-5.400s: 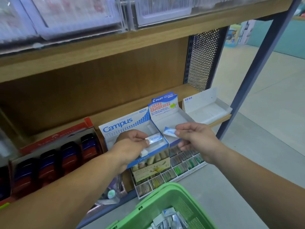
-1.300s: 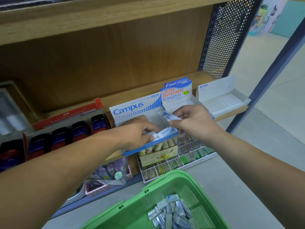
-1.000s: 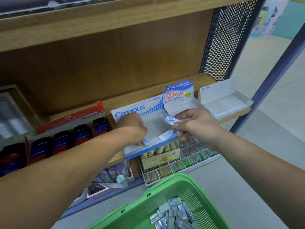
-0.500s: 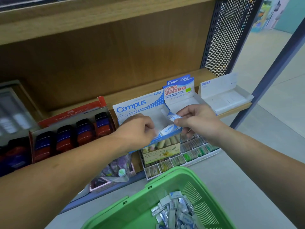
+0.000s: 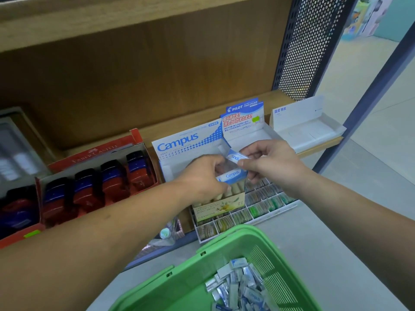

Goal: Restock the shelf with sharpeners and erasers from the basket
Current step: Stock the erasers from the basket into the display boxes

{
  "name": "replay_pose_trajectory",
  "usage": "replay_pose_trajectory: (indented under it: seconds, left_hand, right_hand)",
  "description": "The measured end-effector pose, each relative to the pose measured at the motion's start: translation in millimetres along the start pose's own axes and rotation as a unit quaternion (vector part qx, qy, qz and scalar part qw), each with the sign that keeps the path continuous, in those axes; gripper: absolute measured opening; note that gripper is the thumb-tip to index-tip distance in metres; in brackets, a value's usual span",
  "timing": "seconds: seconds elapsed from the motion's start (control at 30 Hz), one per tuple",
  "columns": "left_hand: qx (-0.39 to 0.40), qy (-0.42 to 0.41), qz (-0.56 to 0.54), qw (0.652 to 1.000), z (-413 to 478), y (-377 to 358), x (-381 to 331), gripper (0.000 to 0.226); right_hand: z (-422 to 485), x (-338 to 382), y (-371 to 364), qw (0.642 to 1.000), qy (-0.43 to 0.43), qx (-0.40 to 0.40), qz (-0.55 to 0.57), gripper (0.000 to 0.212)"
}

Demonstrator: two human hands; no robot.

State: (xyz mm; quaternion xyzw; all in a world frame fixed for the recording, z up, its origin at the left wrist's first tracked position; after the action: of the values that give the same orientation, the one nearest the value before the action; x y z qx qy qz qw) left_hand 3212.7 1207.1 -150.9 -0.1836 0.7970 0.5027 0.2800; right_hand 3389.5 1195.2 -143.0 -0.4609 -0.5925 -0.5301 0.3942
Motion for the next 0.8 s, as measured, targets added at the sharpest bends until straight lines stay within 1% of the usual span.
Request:
replay_pose_trajectory:
  seconds: [0.07, 0.1, 0.13, 0.2, 0.27, 0.33, 0.4, 0.43, 0.47, 0.5, 0.53, 0.57, 0.6, 0.63, 0.67, 0.73, 0.8]
  left_hand:
    - [-0.006, -0.001, 0.001, 1.000, -7, 16, -2, 0.065]
    - [-0.015, -0.004, 0.004, 1.000, -11, 26, -2, 0.070]
    - [-0.027, -0.003, -0.008, 1.000, -17, 38, 1, 0.070]
    - [-0.038, 0.022, -0.095, 0.995, -27, 53, 10, 0.062]
    - [-0.035, 0.053, -0.230, 0.971, -34, 58, 17, 0.059]
    - [-0.055, 0.077, -0.349, 0.932, -36, 60, 20, 0.050]
    - [-0.083, 0.089, -0.428, 0.895, -37, 67, 19, 0.040]
    - [-0.095, 0.087, -0.442, 0.888, -36, 70, 20, 0.036]
    - [-0.104, 0.078, -0.429, 0.894, -37, 73, 21, 0.032]
    - [-0.114, 0.062, -0.373, 0.919, -37, 77, 23, 0.027]
    - [-0.122, 0.039, -0.268, 0.955, -36, 80, 26, 0.023]
    - [-0.118, 0.012, -0.139, 0.983, -34, 82, 28, 0.021]
    - [-0.094, -0.012, -0.026, 0.995, -34, 80, 28, 0.022]
    - [-0.060, -0.027, 0.057, 0.996, -31, 75, 29, 0.027]
    - [-0.027, -0.030, 0.108, 0.993, -27, 71, 32, 0.035]
    - [0.006, -0.023, 0.150, 0.988, -20, 63, 35, 0.043]
    - [0.010, -0.030, 0.170, 0.985, -15, 60, 35, 0.034]
  right_hand:
    - [0, 5, -2, 1.000, 0.004, 0.017, -0.001, 0.012]
    - [0, 9, -4, 0.999, 0.001, 0.032, 0.006, 0.013]
    - [-1, 13, -7, 0.999, -0.008, 0.049, 0.022, 0.013]
    - [-3, 19, -17, 0.994, -0.037, 0.078, 0.071, 0.015]
    - [-4, 24, -30, 0.985, -0.065, 0.092, 0.134, 0.020]
    - [-7, 31, -47, 0.973, -0.071, 0.118, 0.184, 0.024]
    - [-9, 37, -61, 0.972, -0.047, 0.144, 0.181, 0.026]
    - [-8, 39, -65, 0.978, -0.024, 0.144, 0.152, 0.025]
    - [-7, 41, -64, 0.987, 0.014, 0.132, 0.091, 0.023]
    - [-4, 42, -60, 0.991, 0.064, 0.115, -0.001, 0.022]
    - [0, 42, -54, 0.983, 0.110, 0.103, -0.108, 0.024]
    - [3, 41, -47, 0.962, 0.140, 0.105, -0.209, 0.030]
    - [5, 38, -40, 0.937, 0.154, 0.124, -0.289, 0.038]
    - [6, 33, -37, 0.911, 0.161, 0.152, -0.349, 0.045]
    - [7, 28, -36, 0.884, 0.168, 0.180, -0.397, 0.049]
    - [6, 19, -43, 0.839, 0.189, 0.217, -0.462, 0.049]
    - [4, 15, -50, 0.811, 0.222, 0.220, -0.495, 0.043]
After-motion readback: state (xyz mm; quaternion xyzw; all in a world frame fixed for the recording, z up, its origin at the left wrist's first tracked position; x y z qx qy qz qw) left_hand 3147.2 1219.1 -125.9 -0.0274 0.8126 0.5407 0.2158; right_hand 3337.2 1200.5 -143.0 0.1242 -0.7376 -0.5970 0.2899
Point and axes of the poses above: each hand's wrist, its own z-axis towards the middle knuckle, its own y-axis out of the back of the hand, x = y × z, the point moved 3 cm from there along z, towards the middle knuckle, and after that the axes turned 5 degrees about y, right-handed, at the moved point
